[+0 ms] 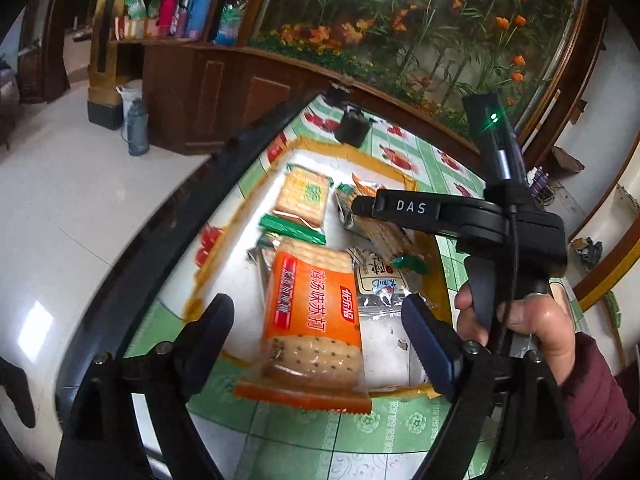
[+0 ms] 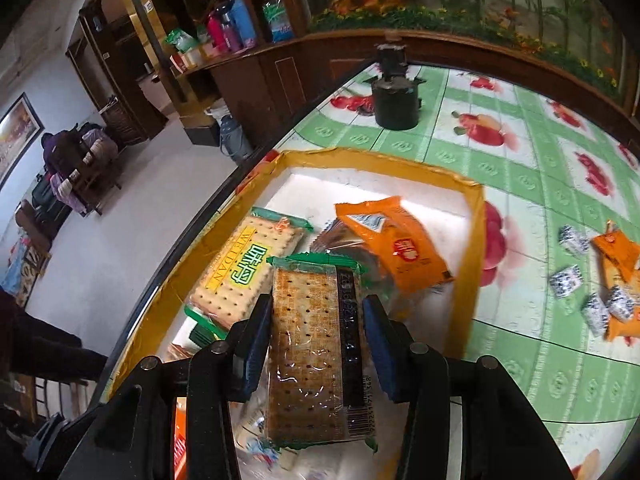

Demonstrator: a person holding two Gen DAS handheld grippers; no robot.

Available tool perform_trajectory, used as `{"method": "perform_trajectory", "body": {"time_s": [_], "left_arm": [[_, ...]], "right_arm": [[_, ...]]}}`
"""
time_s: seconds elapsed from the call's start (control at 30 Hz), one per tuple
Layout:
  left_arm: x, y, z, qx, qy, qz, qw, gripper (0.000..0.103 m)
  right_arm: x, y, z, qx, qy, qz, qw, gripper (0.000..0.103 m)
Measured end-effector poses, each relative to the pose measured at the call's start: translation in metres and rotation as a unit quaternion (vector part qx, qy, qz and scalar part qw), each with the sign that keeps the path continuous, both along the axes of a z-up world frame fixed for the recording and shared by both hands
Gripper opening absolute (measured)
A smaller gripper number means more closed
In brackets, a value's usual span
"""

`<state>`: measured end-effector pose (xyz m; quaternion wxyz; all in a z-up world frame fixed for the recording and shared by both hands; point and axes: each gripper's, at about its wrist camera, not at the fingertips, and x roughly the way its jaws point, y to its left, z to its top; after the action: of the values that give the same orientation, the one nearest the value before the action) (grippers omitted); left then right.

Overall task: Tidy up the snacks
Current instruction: 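Carry both cracker packs into the white foam tray and open both tools, then move the right tool to the orange snack bags and grasp one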

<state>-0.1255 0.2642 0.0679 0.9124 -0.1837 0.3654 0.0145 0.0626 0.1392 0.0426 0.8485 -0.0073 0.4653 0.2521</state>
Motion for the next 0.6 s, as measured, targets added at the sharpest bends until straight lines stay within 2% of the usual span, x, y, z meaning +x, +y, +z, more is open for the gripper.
{"method": "perform_trajectory", "body": {"time_s": [0.1,0.27,0.4,0.6], "left_arm": [[-0.007,-0.004,0.008,0.036,-0.004,0.014,0.9993,0.088],[-0.016,-0.018,0.016,0.1,-0.012,0.036,0.9943,0.088],[-0.021,-0.028,0.017,0.118,-0.008,0.03,0.9925,0.088],[-0.026,-0.053,0.022,0.154,0.0,0.019,0.9878,0.088]], "right_arm": [[-0.004,-0.006,0.008,0.015,-0.005,-0.003,1.0,0.051],[-0.025,-0.035,0.031,0.023,-0.041,-0.025,0.999,0.066],[-0.045,-0.07,0.041,0.03,-0.055,-0.042,0.997,0.066],[-0.076,-0.121,0.041,0.022,-0.064,-0.07,0.995,0.067]]}}
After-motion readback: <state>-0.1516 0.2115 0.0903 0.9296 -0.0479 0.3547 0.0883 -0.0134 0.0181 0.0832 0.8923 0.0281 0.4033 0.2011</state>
